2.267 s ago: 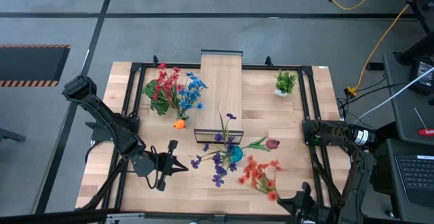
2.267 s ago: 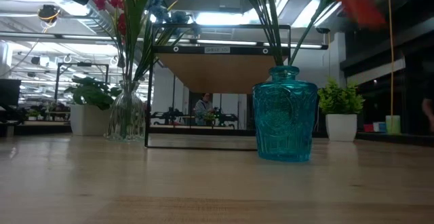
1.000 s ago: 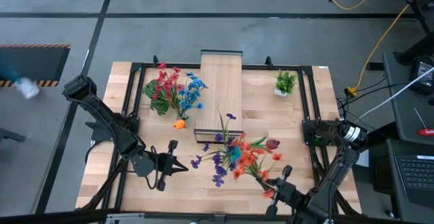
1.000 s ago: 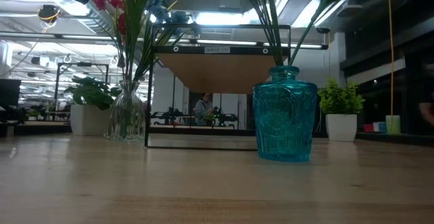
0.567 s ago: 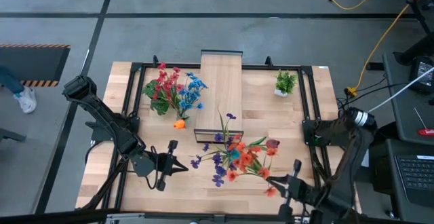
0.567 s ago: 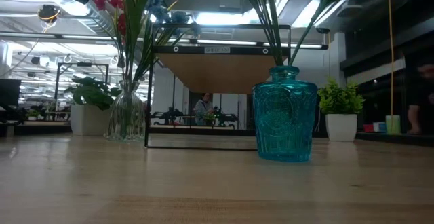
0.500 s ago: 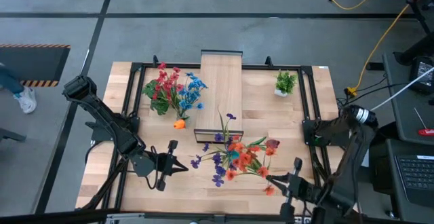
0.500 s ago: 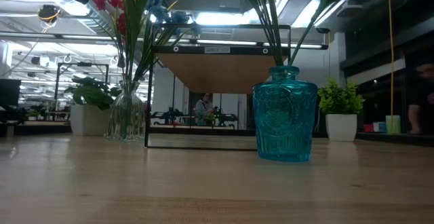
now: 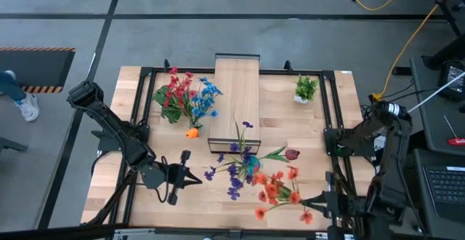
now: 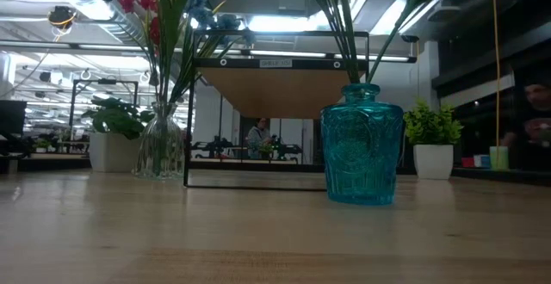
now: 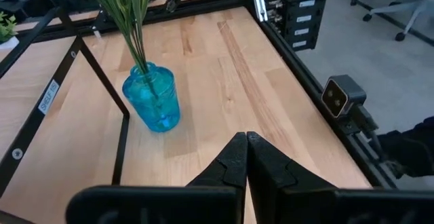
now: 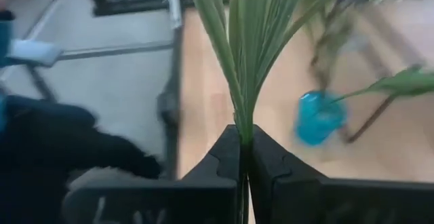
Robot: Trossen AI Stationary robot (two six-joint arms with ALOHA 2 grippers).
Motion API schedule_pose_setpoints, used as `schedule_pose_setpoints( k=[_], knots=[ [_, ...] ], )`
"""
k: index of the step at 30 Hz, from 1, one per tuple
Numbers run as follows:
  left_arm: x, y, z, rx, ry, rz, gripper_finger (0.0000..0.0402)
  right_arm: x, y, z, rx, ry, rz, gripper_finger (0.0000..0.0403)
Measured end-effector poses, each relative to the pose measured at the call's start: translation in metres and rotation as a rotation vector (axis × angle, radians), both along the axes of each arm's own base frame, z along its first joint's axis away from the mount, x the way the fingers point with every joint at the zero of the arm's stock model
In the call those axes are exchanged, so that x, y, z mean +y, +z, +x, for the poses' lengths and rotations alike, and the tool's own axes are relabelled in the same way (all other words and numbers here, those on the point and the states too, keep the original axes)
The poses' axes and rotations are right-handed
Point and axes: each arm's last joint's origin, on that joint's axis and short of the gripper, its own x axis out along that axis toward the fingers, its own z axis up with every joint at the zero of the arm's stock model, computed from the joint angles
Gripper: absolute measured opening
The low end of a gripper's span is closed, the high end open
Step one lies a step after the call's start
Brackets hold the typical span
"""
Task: Pick and place flowers into a vace then onto a shelf
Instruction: Put the orange flowers into the blue vase
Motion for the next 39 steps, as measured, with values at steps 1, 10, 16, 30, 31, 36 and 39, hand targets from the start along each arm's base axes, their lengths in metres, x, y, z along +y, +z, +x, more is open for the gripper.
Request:
schedule_pose_setpoints(
  k=[1, 10, 16, 30, 31, 36, 39],
  knots=[
    [0.0, 0.0, 0.0, -0.003, 0.0, -0.003, 0.0004, 0.001, -0.004, 0.0, 0.012, 0.016, 0.031, 0.0006],
    [-0.001, 0.003, 0.001, -0.021, 0.006, -0.037, 0.0005, 0.03, -0.04, 0.013, -0.201, 0.408, 0.052, 0.0006],
    [-0.001, 0.003, 0.001, -0.021, 0.007, -0.038, 0.0001, 0.011, -0.075, 0.017, -0.332, 0.17, -0.184, 0.0006],
    [-0.001, 0.002, 0.001, -0.023, 0.004, -0.006, 0.0002, -0.023, -0.109, 0.046, -0.48, -0.149, -0.211, 0.0006],
    [-0.001, 0.002, 0.001, -0.024, 0.005, -0.005, 0.0003, -0.025, -0.111, 0.052, -0.48, -0.139, -0.227, 0.0006],
    [0.0, 0.002, 0.001, -0.024, 0.006, -0.005, 0.0004, -0.034, -0.108, 0.077, -0.525, -0.09, -0.28, 0.0006],
    [0.0, 0.002, 0.001, -0.024, 0.006, -0.005, 0.0002, -0.038, -0.099, 0.086, -0.61, 0.037, -0.308, 0.0006]
  ],
)
